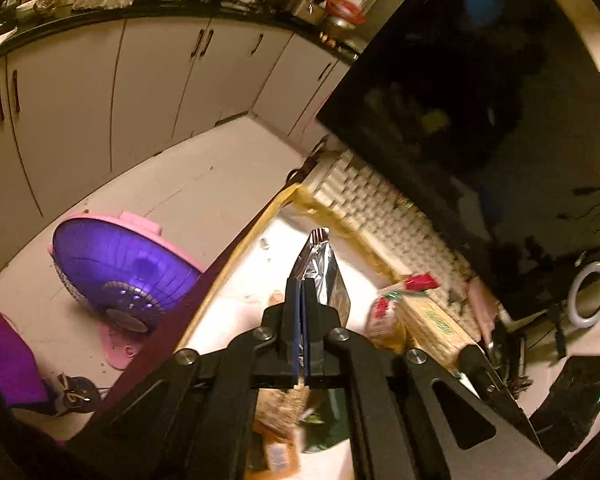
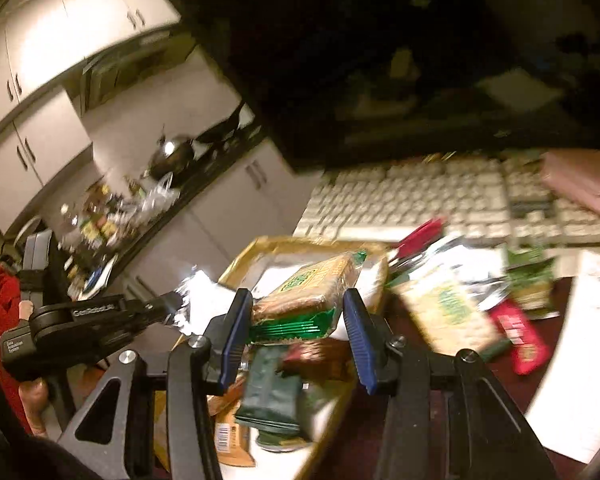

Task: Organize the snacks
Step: 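Carry the silver packet over the tray while the right tool carries the cracker pack there, then open both tools over the tray and move them back to the desk snacks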

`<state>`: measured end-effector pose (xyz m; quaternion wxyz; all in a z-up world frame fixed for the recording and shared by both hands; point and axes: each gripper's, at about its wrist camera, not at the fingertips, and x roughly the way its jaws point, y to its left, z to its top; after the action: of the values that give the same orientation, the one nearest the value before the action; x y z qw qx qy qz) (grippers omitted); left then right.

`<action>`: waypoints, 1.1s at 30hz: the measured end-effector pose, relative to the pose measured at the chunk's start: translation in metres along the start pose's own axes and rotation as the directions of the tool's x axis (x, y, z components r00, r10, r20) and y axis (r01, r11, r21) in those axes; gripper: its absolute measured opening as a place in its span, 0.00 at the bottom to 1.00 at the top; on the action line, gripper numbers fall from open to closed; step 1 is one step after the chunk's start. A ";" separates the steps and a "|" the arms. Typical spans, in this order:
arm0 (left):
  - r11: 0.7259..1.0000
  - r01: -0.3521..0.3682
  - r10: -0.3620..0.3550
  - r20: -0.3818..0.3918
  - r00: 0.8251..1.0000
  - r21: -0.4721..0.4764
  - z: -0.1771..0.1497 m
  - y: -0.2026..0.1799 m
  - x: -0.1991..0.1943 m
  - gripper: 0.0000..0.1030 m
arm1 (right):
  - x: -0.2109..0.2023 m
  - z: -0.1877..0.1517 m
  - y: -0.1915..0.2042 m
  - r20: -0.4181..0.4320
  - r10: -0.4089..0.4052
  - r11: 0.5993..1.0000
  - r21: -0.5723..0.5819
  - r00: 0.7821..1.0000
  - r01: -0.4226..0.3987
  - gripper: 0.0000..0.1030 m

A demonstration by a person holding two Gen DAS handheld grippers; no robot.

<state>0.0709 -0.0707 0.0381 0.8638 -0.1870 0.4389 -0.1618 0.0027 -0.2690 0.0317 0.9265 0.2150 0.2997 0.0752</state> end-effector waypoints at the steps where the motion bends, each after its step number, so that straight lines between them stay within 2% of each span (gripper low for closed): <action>1: 1.000 -0.006 0.006 -0.008 1.000 -0.005 0.000 0.004 0.002 0.02 | 0.008 -0.001 0.002 -0.023 -0.002 1.000 -0.007 1.000 0.002 0.45; 5: 1.000 -0.024 0.024 -0.023 0.999 0.001 -0.003 0.011 0.006 0.01 | 0.033 -0.009 0.003 -0.090 -0.029 0.999 -0.027 0.996 0.026 0.45; 10: 0.999 -0.041 0.041 -0.037 0.998 -0.002 -0.004 0.015 0.010 0.01 | 0.050 -0.013 -0.006 -0.141 -0.006 1.000 -0.008 0.990 0.005 0.46; 18: 0.998 -0.057 0.056 -0.050 0.997 -0.018 -0.005 0.021 0.008 0.02 | 0.047 -0.013 -0.001 -0.129 0.010 1.000 -0.008 0.992 -0.011 0.51; 23: 0.996 -0.092 0.092 -0.052 0.994 -0.004 -0.011 0.022 0.009 0.04 | 0.021 -0.014 0.004 -0.059 -0.017 0.999 -0.032 0.998 0.015 0.55; 24: 0.994 -0.109 0.109 -0.046 0.993 0.008 -0.012 0.020 0.010 0.07 | 0.015 -0.015 0.003 -0.046 -0.017 0.999 -0.035 0.999 0.015 0.56; 27: 0.989 -0.140 0.142 -0.043 0.989 0.049 -0.014 0.011 0.013 0.25 | -0.006 -0.023 -0.004 -0.011 -0.021 0.999 -0.037 1.000 0.020 0.61; 29: 0.982 -0.168 0.172 -0.029 0.985 0.091 -0.017 -0.001 0.013 0.47 | -0.020 -0.027 -0.017 -0.005 -0.028 0.999 -0.021 1.000 0.028 0.61; 32: 0.965 -0.215 0.211 0.042 0.977 0.153 -0.027 -0.021 0.003 0.65 | -0.042 -0.030 -0.038 0.016 -0.042 0.999 0.023 0.999 0.042 0.61; 33: 0.952 -0.252 0.242 0.078 0.967 0.176 -0.032 -0.030 -0.002 0.66 | -0.053 -0.032 -0.050 0.026 -0.052 0.998 0.049 0.998 0.051 0.61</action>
<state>0.0399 -0.1020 0.0365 0.9027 -0.0543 0.4178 -0.0873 -0.0587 -0.3168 0.0143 0.9266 0.2306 0.2940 0.0412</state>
